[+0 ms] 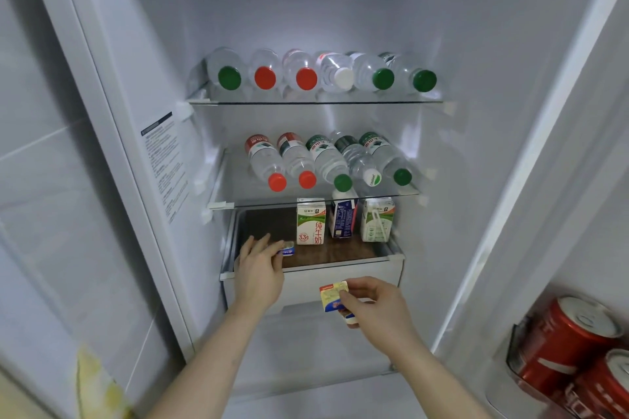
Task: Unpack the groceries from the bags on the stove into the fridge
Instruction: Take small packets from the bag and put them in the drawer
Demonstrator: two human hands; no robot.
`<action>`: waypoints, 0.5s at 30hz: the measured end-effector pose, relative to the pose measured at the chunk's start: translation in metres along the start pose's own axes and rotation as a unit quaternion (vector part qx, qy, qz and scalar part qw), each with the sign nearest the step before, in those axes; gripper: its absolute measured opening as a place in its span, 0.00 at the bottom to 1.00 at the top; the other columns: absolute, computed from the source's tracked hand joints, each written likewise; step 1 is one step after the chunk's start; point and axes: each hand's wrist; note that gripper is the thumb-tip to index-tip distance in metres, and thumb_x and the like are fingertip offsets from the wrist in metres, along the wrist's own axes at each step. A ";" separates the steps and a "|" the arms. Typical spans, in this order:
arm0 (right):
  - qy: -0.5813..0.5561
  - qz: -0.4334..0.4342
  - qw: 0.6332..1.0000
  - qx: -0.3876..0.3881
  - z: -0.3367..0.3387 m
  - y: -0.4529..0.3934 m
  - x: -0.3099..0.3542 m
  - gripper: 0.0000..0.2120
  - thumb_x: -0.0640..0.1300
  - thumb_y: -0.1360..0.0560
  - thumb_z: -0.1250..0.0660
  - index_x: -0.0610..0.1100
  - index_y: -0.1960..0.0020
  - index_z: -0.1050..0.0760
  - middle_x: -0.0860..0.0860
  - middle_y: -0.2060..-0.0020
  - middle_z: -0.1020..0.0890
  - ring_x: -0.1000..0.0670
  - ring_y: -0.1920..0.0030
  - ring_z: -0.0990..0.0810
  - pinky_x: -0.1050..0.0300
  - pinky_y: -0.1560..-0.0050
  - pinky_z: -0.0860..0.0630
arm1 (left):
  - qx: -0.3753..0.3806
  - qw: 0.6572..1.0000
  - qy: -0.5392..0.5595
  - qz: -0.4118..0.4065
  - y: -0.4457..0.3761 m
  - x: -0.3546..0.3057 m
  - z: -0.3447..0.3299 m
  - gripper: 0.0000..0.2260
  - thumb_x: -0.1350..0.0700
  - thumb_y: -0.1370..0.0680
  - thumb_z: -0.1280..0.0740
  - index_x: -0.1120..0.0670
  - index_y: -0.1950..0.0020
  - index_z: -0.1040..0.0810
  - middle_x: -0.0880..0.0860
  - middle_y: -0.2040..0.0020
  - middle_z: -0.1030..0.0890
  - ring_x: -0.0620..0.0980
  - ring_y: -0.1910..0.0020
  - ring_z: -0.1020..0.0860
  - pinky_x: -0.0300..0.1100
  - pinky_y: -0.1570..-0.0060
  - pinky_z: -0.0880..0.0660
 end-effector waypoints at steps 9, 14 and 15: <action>-0.035 0.005 0.999 -0.016 -0.022 -0.029 0.003 0.05 0.40 0.22 0.26 0.46 0.47 0.16 0.50 0.53 0.12 0.55 0.58 0.12 0.62 0.64 0.19 | 0.185 0.906 0.367 0.102 0.042 -0.068 0.033 0.07 0.53 0.19 0.29 0.51 0.43 0.15 0.50 0.50 0.15 0.48 0.56 0.15 0.40 0.61 0.19; -0.038 0.022 0.999 -0.024 -0.042 -0.046 0.005 0.06 0.40 0.22 0.26 0.46 0.47 0.16 0.50 0.52 0.13 0.51 0.57 0.13 0.62 0.63 0.18 | 0.096 0.903 0.382 0.173 0.030 -0.047 0.029 0.02 0.58 0.21 0.27 0.52 0.49 0.17 0.52 0.51 0.15 0.48 0.58 0.14 0.43 0.58 0.16; -0.033 0.020 0.999 -0.024 -0.046 -0.051 0.004 0.06 0.39 0.22 0.26 0.46 0.46 0.16 0.50 0.50 0.14 0.51 0.55 0.13 0.62 0.61 0.17 | 0.065 0.920 0.342 0.180 0.024 -0.038 0.030 0.02 0.57 0.21 0.27 0.50 0.50 0.18 0.51 0.52 0.15 0.48 0.57 0.14 0.46 0.56 0.16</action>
Point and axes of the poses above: each hand's wrist, its own y-axis away from the middle knuckle, its own z-axis out of the back of the hand, x = y × z
